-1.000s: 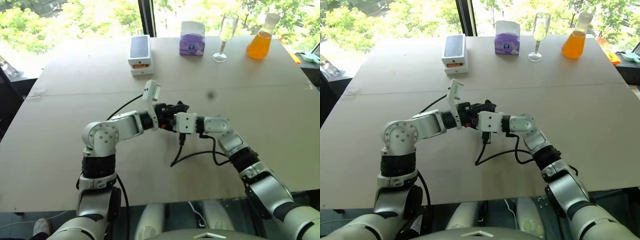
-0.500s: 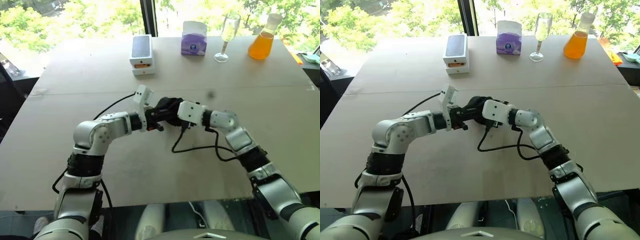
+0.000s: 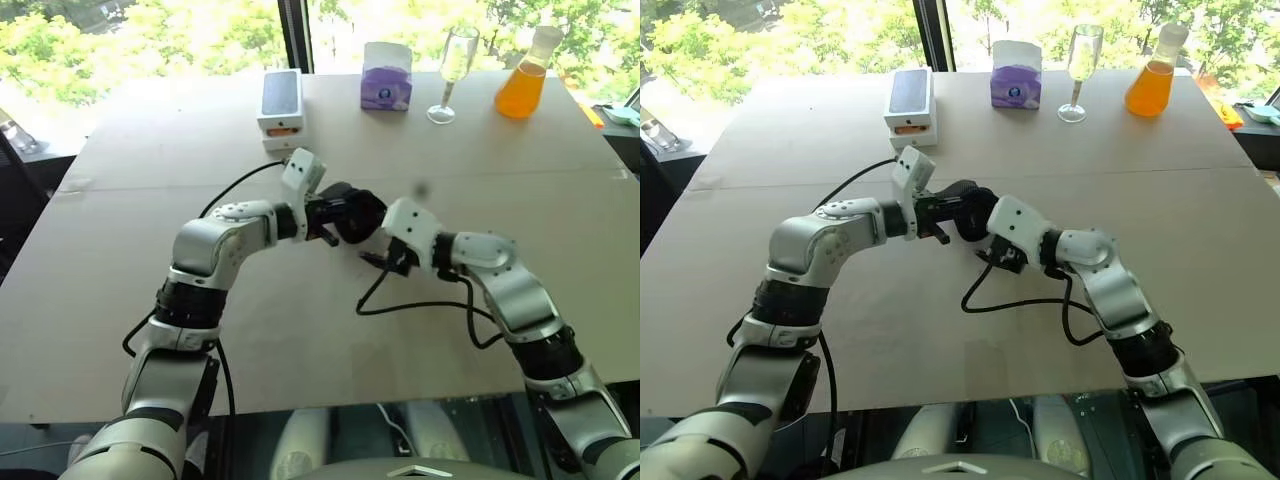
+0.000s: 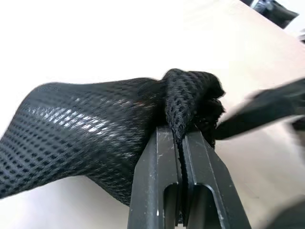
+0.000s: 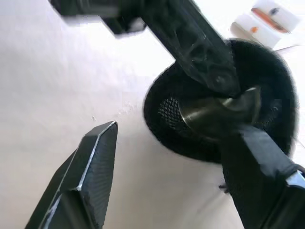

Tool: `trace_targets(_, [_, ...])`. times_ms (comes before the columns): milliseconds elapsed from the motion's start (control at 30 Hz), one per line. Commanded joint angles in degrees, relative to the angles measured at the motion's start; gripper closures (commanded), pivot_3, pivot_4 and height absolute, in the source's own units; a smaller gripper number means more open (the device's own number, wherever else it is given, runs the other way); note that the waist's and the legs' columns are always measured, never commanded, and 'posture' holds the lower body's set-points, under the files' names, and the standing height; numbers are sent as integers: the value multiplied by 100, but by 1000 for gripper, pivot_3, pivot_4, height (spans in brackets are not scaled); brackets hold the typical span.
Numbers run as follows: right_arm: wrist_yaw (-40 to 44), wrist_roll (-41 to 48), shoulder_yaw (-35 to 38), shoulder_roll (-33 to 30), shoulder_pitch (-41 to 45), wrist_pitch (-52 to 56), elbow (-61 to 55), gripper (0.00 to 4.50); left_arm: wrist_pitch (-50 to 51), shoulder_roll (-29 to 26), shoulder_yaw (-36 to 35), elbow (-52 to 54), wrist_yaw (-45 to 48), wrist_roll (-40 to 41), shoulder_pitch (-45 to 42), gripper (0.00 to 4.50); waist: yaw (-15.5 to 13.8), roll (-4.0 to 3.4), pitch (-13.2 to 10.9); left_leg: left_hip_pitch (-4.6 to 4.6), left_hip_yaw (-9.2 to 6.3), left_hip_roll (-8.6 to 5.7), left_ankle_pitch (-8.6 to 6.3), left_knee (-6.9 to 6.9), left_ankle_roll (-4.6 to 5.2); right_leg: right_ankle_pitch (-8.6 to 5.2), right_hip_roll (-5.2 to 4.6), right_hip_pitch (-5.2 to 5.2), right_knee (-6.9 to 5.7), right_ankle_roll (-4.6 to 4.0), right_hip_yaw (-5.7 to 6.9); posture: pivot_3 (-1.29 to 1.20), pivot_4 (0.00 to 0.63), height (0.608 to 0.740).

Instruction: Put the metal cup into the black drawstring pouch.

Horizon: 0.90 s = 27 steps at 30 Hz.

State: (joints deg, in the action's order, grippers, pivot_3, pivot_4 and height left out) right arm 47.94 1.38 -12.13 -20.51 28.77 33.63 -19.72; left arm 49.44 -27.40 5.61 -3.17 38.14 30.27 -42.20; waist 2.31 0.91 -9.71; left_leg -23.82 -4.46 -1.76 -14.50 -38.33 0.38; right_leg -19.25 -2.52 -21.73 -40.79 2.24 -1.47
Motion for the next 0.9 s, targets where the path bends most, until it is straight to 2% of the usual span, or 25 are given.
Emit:
trace_targets(33, [-222, 455, 525, -87, -161, 799, -961, 1186, -294, -125, -8, -115, 176, -263, -70, 4500, -5, 0, 0, 0, -1, 0, 0, 0, 0, 0, 0, 1, 0, 0, 1, 0, 150, 740])
trace_targets(167, [-714, 488, 670, -154, -303, 1372, -1178, 1186, -313, -66, -98, -172, 293, -283, -48, 4500, -11, 0, 0, -1, -1, -1, 0, 0, 0, 0, -1, 1, 0, 0, 0, 0, 150, 740])
trace_targets(267, [-1038, 15, 326, -450, -333, 1010, -666, 1186, -258, -75, -186, -125, 402, -230, -17, 4500, -17, 0, 0, -1, 0, -4, 0, -2, 1, 0, -3, 1, 0, 0, -1, 0, 150, 740])
trace_targets(367, [-1116, -14, 141, -428, -223, 750, -228, 1186, -139, -108, -295, -38, 481, -148, 12, 4500, 0, 0, 0, 0, 0, -4, 0, -2, 1, 0, -2, 1, 0, 0, 0, 0, 150, 740])
trace_targets(633, [-1452, -205, -255, 147, 218, -245, 1066, 1186, 581, -141, -957, 239, 467, 517, 11, 4500, 14, 0, 0, 0, 1, 0, 0, -1, 1, 0, 5, -2, -3, 0, 1, 0, 150, 740])
trace_targets(733, [-1810, -158, -151, 655, 418, -826, 1820, 1186, 692, -260, -1013, 334, 436, 525, 56, 4500, 11, 1, 0, 0, 1, -1, 1, -1, 1, 0, 3, -2, -2, 0, 1, 0, 150, 740])
trace_targets(900, [-2220, -235, -1, 1050, 633, -1760, 2791, 1186, 942, -381, -1152, 568, 416, 648, 166, 4500, 14, 1, 0, 2, 2, 0, 1, -1, 0, 0, 4, -4, -5, 0, 1, 0, 150, 740])
